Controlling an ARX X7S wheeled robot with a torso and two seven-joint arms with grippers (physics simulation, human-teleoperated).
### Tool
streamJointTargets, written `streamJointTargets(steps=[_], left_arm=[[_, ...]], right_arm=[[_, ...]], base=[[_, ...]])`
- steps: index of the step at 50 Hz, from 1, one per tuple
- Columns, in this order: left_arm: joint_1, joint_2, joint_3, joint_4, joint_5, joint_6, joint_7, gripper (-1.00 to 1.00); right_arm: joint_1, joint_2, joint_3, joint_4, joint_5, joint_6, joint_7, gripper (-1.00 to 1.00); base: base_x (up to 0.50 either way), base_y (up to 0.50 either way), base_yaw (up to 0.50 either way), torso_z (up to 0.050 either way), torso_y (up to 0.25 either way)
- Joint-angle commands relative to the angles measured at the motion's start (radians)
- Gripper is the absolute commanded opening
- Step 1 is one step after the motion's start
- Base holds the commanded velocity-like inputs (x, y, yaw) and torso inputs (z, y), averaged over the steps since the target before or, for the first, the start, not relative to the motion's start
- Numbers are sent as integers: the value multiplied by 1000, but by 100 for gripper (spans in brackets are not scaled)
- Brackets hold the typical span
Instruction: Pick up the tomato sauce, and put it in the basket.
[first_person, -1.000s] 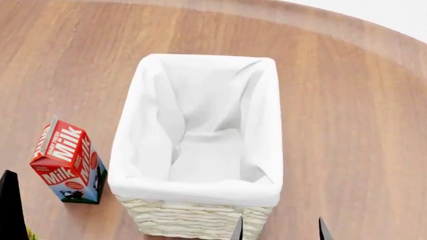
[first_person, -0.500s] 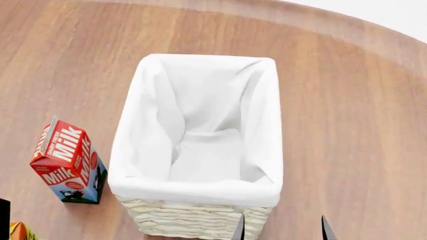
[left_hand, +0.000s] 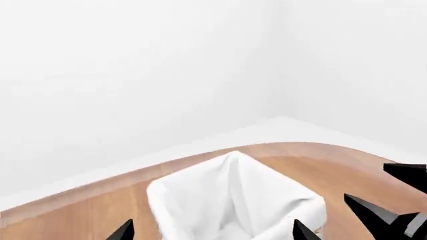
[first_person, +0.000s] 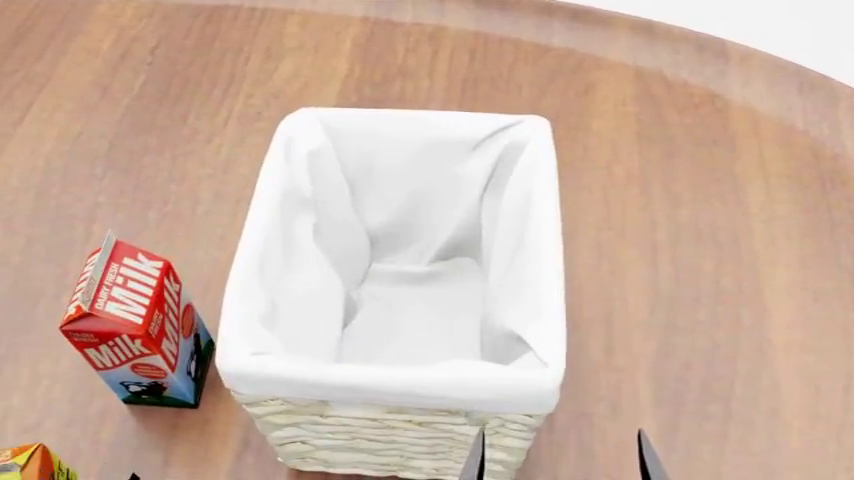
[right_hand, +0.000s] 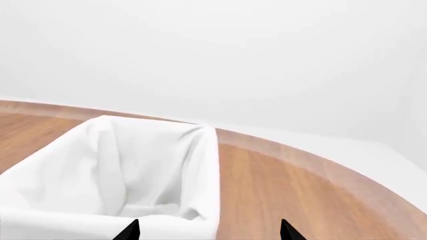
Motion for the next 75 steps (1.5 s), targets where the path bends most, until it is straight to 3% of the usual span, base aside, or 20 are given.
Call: streamJointTargets(steps=[1,14,35,41,63,75], left_arm=[[-45,-79,47,-6,-195,-93,-54,100],[-106,-124,83,16,-504,-144,-102,100],[-213,-87,222,13,-703,-319,-105,100],[-263,-56,273,-21,-805,-405,-233,100],[-287,-75,283,-37,-792,-459,-268,100],[-173,-56,339,-78,-655,-463,-247,100]], right_arm=[[4,3,-7,7,3,-4,3,100],[2,7,-4,10,8,-13,10,100],[13,13,-12,-7,14,2,17,100],[13,16,-12,-13,14,8,21,100],[13,22,-20,1,17,-3,30,100],[14,25,-24,13,20,-13,33,100]], base=[[0,0,0,0,0],[0,0,0,0,0],[0,0,0,0,0],[0,0,0,0,0],[0,0,0,0,0],[0,0,0,0,0]])
